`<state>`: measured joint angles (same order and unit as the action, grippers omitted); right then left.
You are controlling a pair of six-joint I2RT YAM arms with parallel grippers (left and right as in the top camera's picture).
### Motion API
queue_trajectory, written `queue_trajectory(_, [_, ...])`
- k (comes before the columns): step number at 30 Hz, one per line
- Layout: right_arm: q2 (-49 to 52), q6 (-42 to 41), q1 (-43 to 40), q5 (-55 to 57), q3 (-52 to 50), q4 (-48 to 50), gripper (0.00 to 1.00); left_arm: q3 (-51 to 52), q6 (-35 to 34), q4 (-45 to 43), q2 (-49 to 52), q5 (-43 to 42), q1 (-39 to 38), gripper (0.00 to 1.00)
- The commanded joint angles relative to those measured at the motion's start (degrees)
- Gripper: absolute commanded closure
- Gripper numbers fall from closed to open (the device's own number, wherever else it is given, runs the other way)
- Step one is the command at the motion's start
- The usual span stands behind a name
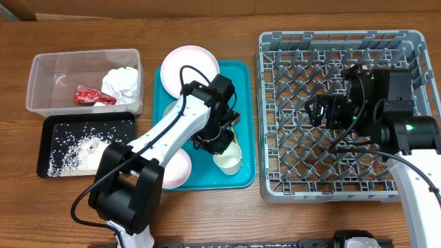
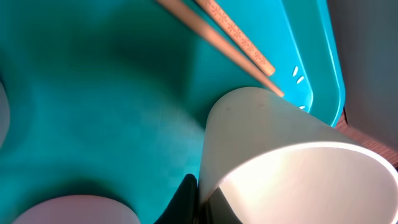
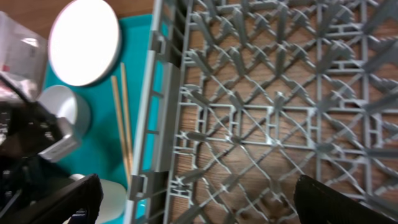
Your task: Sort waste into correct bins and load items into the dishwasher
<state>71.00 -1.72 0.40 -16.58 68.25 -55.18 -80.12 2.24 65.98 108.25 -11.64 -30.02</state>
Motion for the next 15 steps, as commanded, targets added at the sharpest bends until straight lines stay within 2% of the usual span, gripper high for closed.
queue_trajectory(1, [0.0, -1.2, -0.2, -8.1, 1.1, 2.2, 0.0, -2.8, -2.3, 1.9, 0.0, -2.0, 1.4, 0.96])
queue_trajectory(7, [0.0, -8.7, -0.1, -23.7, 1.1, 7.6, 0.0, -11.6, -0.2, 8.1, 0.0, -11.9, 6.0, 0.96])
queue_trajectory(13, [0.0, -9.5, -0.1, -31.6, 1.1, 8.5, 0.0, -18.0, 1.9, 11.9, 0.0, -20.7, 10.2, 0.96])
queue_trajectory(15, [0.1, -9.5, -0.1, -33.1, 1.1, 8.5, 0.0, -18.6, 3.5, 11.9, 0.0, -28.2, 12.2, 0.96])
